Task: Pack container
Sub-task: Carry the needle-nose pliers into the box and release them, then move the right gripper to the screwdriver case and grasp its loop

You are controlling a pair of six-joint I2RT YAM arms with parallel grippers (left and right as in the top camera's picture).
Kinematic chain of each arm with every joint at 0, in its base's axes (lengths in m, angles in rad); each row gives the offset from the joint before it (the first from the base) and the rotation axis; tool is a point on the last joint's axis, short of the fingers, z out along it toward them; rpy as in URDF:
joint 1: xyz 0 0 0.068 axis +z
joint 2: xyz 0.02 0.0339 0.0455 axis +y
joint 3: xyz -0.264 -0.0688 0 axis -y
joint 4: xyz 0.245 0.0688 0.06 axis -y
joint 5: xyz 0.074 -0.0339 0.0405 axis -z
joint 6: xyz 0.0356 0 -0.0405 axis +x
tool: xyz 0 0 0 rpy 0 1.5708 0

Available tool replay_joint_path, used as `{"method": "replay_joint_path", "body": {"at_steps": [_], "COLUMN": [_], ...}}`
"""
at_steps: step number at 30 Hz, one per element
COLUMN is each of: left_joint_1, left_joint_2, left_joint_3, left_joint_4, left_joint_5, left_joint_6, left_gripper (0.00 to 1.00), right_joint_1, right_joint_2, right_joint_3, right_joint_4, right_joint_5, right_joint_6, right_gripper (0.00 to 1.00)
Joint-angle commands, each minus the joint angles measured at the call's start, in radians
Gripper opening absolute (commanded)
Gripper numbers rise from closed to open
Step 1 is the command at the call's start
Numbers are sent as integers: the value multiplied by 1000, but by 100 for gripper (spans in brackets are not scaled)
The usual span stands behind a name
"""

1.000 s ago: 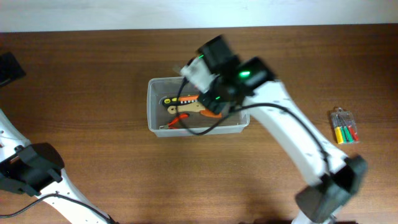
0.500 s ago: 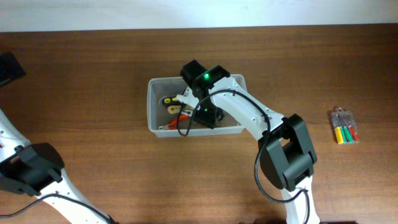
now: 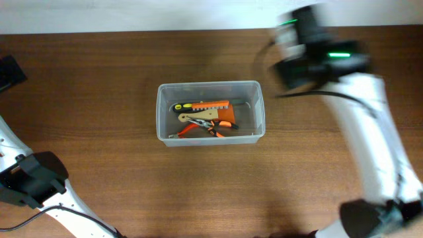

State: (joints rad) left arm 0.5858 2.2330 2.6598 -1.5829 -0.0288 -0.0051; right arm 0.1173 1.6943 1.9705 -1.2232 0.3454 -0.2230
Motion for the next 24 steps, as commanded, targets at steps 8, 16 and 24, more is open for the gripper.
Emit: {"method": "replay_joint_path", "body": {"at_steps": [8, 16, 24], "left_joint_1": [5, 5, 5], "left_joint_2": [-6, -6, -6], "left_joint_3": [4, 4, 4], "left_joint_4": [-1, -1, -1], "left_joint_5": [11, 10, 11], "left_joint_6": [-13, -13, -13], "left_gripper": [99, 99, 99], "right_joint_1": [-554, -656, -672], "right_joint_2": [123, 333, 442], "right_joint_3": [-144, -177, -177], "right_joint_4": [-18, 11, 59], "right_joint_5": [-264, -265, -397], "right_joint_6": [221, 100, -95], "right_gripper": [99, 99, 99]}}
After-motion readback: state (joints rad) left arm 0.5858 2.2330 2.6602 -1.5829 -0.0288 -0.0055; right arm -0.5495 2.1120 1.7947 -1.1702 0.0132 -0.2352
